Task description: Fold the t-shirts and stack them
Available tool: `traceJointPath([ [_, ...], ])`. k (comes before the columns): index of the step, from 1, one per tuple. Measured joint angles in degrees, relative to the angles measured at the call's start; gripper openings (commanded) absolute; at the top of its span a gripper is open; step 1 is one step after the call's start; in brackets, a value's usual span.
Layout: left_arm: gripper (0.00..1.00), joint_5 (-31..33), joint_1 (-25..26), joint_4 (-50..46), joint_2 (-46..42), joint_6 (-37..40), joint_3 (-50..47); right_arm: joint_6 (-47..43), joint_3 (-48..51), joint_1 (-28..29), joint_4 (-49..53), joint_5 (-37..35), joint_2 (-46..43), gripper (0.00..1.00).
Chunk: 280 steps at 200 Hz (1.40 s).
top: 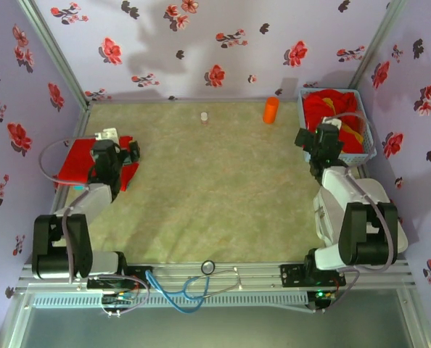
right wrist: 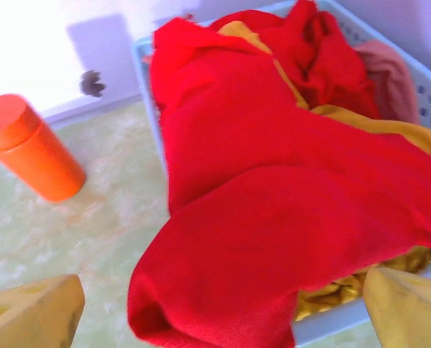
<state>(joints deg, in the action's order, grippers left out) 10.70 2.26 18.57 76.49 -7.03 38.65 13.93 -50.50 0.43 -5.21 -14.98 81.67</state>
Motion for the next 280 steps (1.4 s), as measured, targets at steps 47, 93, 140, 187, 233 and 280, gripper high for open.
traceJointPath([
  [47,0.95,-0.3,1.2,-19.6,-1.8,-7.0,6.8,8.2,-19.3,-2.5,20.8,1.6,11.5,0.99],
  [93,0.92,-3.1,4.5,-32.6,-5.9,-11.2,8.1,11.6,-25.0,-3.0,29.9,3.3,16.0,0.91],
  [140,0.92,-4.5,7.4,-37.3,-11.0,-14.0,5.7,12.9,-26.9,-3.0,33.4,2.7,16.2,0.68],
  [187,0.92,-5.0,8.5,-39.9,-11.1,-15.0,4.3,13.6,-27.3,-3.0,34.0,1.5,16.2,0.26],
  [233,0.92,-5.0,9.4,-39.8,-11.1,-15.6,4.1,13.6,-29.7,-3.0,34.2,-0.9,16.0,0.00],
  [280,0.91,-5.4,10.6,-39.6,-10.8,-16.7,3.8,13.8,-29.7,-3.0,31.6,-4.9,12.7,0.00],
])
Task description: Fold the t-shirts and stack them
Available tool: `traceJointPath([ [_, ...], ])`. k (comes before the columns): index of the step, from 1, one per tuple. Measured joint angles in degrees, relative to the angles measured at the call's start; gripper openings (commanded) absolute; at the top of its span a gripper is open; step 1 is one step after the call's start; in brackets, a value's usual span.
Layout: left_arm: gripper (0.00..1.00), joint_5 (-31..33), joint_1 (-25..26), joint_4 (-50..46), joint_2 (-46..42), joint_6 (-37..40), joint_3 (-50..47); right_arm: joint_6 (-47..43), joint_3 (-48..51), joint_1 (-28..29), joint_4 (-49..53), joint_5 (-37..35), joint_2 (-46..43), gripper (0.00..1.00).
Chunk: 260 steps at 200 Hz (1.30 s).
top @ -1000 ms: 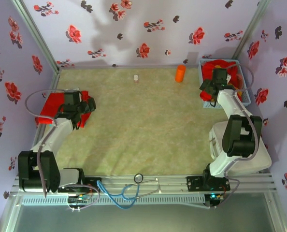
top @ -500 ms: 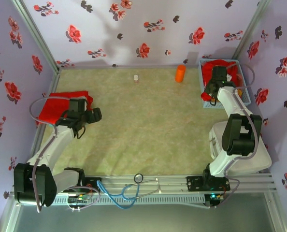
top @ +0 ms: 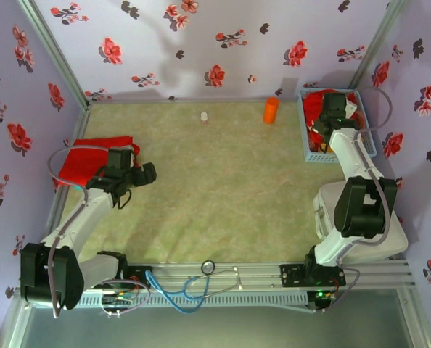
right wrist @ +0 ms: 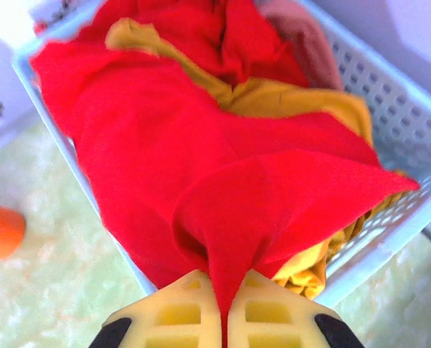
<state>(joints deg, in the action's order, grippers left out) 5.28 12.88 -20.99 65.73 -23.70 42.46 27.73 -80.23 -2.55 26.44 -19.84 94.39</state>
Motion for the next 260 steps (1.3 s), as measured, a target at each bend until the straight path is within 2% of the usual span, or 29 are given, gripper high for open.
traceJointPath([
  [86,0.91,-0.7,2.6,1.5,1.7,-1.9,-0.9,1.1,-0.3,0.0,-16.3,-8.5,-7.3,0.00],
  [125,0.91,-1.4,3.0,2.6,1.8,-3.0,-1.6,1.3,6.3,0.0,-26.1,-8.7,-12.6,0.00],
  [169,0.91,-2.5,3.6,3.8,2.6,-3.9,-2.1,1.0,14.0,0.1,-32.7,-6.9,-13.6,0.00],
  [192,0.90,-3.3,4.4,4.4,3.8,-4.7,-2.0,-0.6,16.2,0.8,-35.1,-6.2,-14.0,0.00],
  [260,0.89,-4.5,11.1,6.1,11.5,-5.1,3.8,-5.7,15.8,4.0,-36.2,-6.3,-14.8,0.00],
])
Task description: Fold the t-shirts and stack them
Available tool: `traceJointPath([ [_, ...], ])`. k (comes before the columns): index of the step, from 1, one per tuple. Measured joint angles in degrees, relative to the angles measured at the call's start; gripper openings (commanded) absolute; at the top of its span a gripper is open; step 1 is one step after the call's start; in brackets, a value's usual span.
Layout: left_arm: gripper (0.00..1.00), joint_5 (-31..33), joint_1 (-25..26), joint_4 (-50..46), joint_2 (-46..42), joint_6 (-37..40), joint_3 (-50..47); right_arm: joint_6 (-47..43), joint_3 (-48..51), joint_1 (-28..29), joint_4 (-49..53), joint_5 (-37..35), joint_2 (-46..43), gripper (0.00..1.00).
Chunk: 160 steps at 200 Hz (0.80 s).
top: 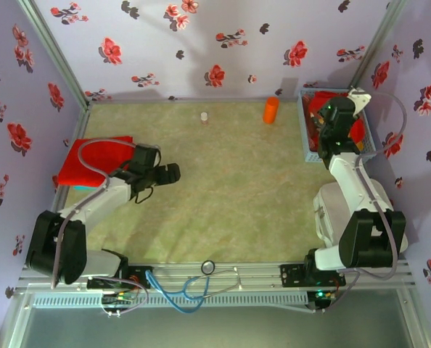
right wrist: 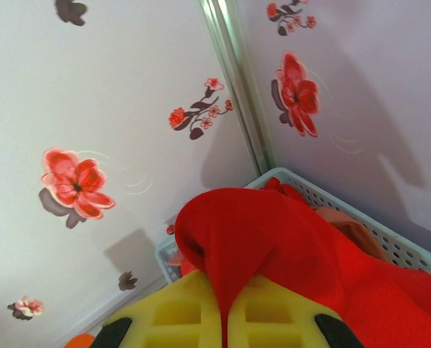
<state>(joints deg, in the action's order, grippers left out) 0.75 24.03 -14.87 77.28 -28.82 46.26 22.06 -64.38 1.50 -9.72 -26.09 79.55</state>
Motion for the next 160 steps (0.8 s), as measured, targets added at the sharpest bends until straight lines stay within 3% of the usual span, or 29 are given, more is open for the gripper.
traceJointPath([
  [88,0.89,-0.9,6.6,3.2,5.5,-1.7,3.5,-7.5,-1.0,3.5,-2.4,-3.8,-3.9,0.00],
  [160,0.89,-4.9,15.6,6.9,17.7,-1.7,21.7,-8.6,-5.9,4.1,0.0,-3.8,-3.7,0.00],
])
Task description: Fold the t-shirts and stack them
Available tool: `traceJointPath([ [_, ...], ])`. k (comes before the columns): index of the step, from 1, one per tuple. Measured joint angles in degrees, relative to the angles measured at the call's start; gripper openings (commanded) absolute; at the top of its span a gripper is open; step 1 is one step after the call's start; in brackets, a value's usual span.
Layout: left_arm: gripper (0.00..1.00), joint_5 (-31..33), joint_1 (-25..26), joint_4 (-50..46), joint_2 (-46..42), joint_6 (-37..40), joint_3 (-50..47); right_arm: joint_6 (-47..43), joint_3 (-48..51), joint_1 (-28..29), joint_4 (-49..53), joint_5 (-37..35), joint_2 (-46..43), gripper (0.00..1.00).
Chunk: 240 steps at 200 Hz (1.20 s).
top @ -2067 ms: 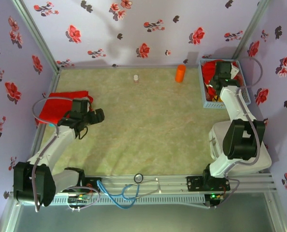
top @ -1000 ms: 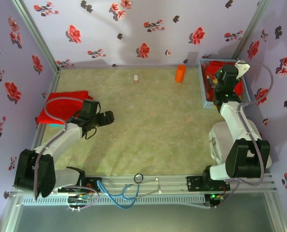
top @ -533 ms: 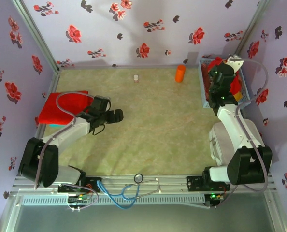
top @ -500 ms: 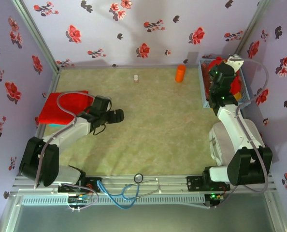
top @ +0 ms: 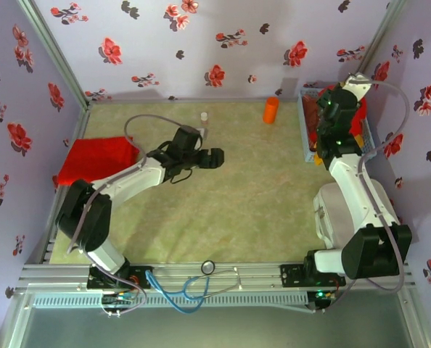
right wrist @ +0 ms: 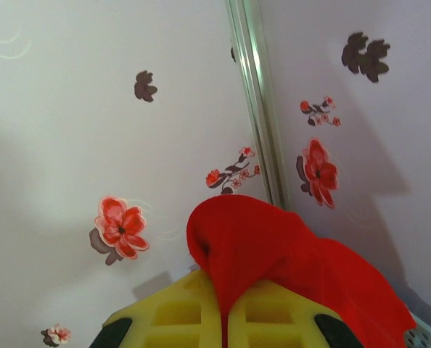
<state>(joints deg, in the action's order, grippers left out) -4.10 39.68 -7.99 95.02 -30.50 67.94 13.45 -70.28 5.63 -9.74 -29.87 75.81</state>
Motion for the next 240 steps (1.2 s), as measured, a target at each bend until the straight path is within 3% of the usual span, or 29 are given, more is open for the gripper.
traceJointPath([
  [102,0.89,-2.0,3.1,1.6,4.7,-0.1,1.9,-2.8,-4.5,0.6,-1.9,1.5,-5.8,0.00],
  [176,0.89,-2.0,2.6,-0.5,3.1,1.3,2.2,-0.8,-13.4,6.9,8.9,16.0,-13.0,0.00],
  [213,0.90,-0.7,-0.2,-4.1,-3.2,2.7,2.2,-0.3,-14.6,11.7,15.0,26.3,-13.9,0.00],
  [240,0.90,1.5,-3.6,-6.2,-9.7,3.3,1.7,-0.4,-14.6,18.6,19.6,34.9,-13.9,0.00],
])
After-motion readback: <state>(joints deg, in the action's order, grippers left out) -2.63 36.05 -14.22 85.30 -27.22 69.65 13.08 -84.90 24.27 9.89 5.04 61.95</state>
